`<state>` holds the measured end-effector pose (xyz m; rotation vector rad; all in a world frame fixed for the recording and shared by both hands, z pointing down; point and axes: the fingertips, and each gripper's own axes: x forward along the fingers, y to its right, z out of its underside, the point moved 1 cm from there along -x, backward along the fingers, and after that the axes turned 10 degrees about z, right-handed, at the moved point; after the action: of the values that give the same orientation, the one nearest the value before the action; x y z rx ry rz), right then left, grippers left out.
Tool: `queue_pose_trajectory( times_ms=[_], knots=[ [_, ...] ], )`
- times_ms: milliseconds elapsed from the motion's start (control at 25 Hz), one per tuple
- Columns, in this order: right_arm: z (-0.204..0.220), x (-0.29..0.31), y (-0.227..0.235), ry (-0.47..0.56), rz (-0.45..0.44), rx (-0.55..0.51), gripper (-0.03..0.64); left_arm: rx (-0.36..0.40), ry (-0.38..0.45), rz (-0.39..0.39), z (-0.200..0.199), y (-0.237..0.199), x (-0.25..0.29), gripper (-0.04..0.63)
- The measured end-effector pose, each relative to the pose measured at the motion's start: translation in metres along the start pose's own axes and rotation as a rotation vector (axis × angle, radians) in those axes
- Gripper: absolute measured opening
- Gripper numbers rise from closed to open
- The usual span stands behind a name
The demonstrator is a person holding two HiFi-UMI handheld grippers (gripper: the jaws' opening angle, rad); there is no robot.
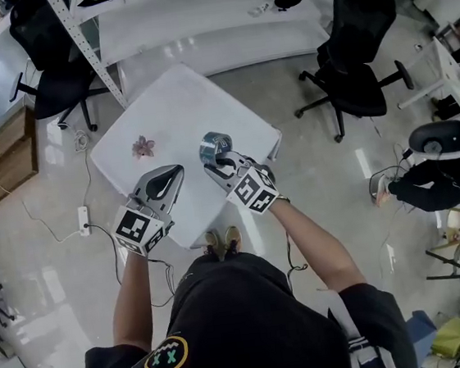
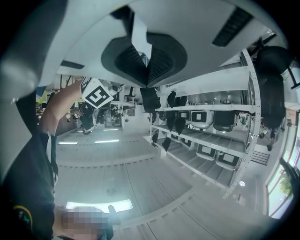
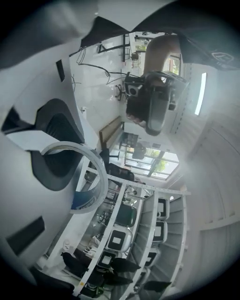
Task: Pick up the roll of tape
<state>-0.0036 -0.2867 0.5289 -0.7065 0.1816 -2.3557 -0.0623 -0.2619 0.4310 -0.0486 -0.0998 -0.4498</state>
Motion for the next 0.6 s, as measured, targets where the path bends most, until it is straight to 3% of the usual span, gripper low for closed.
queue_pose_trajectory(
  times_ms=[600],
  knots=[
    [-0.079, -0.058, 0.011, 0.185, 0.092, 0.000, 0.066, -0.007, 0.014, -0.016, -0.004, -0.003, -0.016, 0.015]
  ],
)
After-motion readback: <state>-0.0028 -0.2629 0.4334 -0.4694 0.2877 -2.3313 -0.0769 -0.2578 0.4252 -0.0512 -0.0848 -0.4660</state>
